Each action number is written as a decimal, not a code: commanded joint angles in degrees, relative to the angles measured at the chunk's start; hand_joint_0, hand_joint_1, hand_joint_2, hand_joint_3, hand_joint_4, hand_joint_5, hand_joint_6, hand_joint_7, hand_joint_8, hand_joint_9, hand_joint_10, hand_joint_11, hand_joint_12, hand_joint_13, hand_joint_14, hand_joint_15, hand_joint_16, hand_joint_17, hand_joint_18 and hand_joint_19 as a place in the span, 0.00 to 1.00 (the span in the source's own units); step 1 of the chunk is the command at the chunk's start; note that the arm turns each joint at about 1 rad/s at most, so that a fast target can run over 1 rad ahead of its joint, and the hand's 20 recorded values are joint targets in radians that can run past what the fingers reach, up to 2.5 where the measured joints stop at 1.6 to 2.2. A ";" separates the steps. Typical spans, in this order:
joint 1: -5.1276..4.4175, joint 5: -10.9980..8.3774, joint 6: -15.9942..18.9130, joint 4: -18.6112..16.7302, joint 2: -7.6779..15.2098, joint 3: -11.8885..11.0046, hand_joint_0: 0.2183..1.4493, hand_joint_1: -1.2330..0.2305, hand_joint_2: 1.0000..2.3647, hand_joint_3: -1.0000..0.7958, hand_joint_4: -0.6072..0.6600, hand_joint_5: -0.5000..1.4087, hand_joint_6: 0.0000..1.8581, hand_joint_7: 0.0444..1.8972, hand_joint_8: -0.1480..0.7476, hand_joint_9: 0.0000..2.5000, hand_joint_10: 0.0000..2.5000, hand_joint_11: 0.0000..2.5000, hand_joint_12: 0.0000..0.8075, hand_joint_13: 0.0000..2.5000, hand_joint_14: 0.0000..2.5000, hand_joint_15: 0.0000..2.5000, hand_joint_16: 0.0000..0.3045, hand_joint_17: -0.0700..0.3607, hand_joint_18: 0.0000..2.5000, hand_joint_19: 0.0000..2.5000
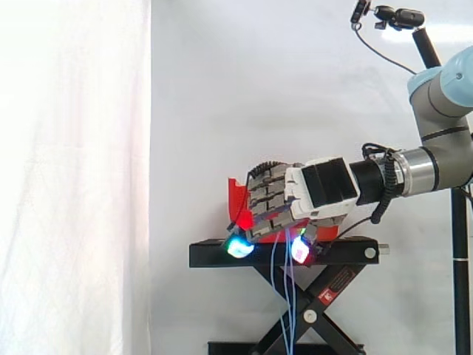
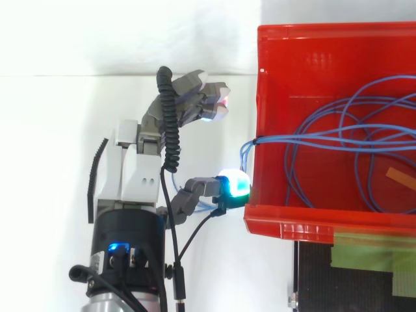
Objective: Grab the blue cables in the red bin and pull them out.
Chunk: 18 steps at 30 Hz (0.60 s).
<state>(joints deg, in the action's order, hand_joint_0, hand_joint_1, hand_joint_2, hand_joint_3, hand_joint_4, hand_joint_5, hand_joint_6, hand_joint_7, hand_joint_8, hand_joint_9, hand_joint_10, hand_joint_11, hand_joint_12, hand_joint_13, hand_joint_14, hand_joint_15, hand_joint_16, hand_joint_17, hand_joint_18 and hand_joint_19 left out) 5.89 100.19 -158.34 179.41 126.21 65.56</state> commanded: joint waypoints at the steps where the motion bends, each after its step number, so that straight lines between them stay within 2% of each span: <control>1: 0.00 -0.09 0.01 -0.82 0.00 0.01 0.44 0.15 0.00 0.00 0.51 0.54 0.01 0.21 0.42 0.29 0.01 0.36 0.42 0.26 0.01 0.24 0.15 0.40 0.19 0.19; 11: -0.18 -0.09 0.01 -0.90 0.00 0.01 0.44 0.15 0.00 0.00 0.52 0.56 0.01 0.27 0.42 0.29 0.01 0.36 0.42 0.26 0.01 0.24 0.15 0.41 0.19 0.19; 18: -0.53 -0.17 0.09 -1.26 0.00 0.01 0.44 0.15 0.00 0.00 0.52 0.57 0.01 0.26 0.42 0.29 0.01 0.36 0.42 0.26 0.01 0.24 0.15 0.41 0.19 0.19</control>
<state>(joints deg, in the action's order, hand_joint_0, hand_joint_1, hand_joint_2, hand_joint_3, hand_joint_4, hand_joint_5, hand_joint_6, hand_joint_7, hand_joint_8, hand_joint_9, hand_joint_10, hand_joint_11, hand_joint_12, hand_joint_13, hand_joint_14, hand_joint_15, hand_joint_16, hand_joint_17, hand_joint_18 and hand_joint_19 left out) 5.48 100.10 -158.34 178.29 126.21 65.57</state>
